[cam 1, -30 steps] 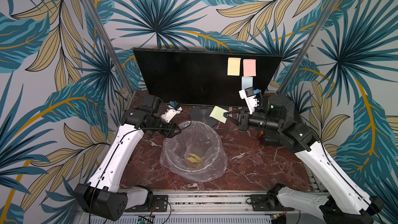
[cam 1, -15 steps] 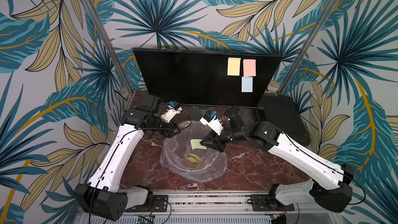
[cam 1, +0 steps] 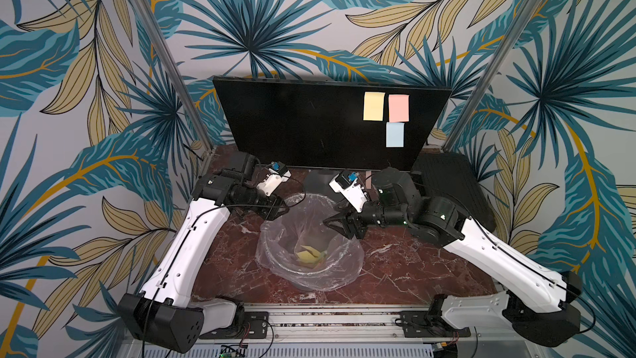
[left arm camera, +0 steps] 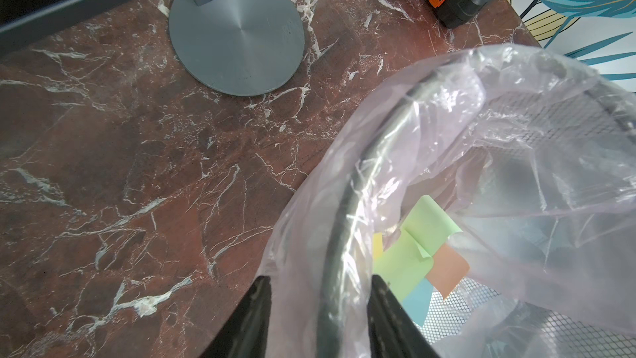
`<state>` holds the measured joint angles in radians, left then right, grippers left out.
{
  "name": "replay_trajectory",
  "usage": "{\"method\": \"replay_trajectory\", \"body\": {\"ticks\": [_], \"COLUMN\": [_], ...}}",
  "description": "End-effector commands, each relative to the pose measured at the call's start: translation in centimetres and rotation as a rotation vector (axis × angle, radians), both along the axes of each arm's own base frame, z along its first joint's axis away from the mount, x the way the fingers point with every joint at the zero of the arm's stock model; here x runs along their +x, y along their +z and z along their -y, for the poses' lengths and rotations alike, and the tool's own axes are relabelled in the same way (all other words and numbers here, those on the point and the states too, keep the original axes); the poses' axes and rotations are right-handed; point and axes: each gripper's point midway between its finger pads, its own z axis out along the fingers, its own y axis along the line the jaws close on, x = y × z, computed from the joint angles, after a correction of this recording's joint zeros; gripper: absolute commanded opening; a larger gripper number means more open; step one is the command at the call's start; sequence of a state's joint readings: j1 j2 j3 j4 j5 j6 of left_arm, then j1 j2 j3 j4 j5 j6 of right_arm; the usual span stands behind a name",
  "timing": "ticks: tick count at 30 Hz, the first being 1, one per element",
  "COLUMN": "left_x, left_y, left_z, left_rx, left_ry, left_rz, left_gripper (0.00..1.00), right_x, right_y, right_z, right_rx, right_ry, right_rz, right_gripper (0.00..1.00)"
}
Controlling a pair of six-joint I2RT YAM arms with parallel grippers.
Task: Remove the sticky note from the monitor
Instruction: Place the sticky note in the trash bin, then tear off the sticky note from the monitor.
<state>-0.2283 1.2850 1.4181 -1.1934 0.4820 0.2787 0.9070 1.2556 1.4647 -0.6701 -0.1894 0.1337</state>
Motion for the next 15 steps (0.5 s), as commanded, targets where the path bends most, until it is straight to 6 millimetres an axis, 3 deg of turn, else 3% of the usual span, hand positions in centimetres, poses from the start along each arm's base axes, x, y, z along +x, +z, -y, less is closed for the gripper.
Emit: {"method": "replay_trajectory", "body": {"ticks": [1,5,9,15], "left_x": [0.0,-0.1,0.0,0.1], "left_y": [-0.5,-0.4,-0.5,-0.5], "left_z": [0.1,0.2,0.2,0.2], "left_rx": [-0.001,-0.005,-0.005,-0.003], "left_ry": [-0.003,-0.005,-0.005,-0.003], "left_rz": [-0.010,-0.011,-0.012,-0.010], "left_gripper": [0.48,0.48,0.48,0.48], "right_x": [1.8,3.2,5.3,8.2], "right_y": [3.2,6.3,8.3,10.5], "right_z": [2.0,6.0,11.5,16.3], "right_rx": [0.069,0.158,0.289,0.518], "right_ry": [-0.152,-0.333,-0.549,-0.707], "right_rz": [0.085,0.127,0.085,0.008], "right_gripper": [0.61,0.62,0.65,0.70]}}
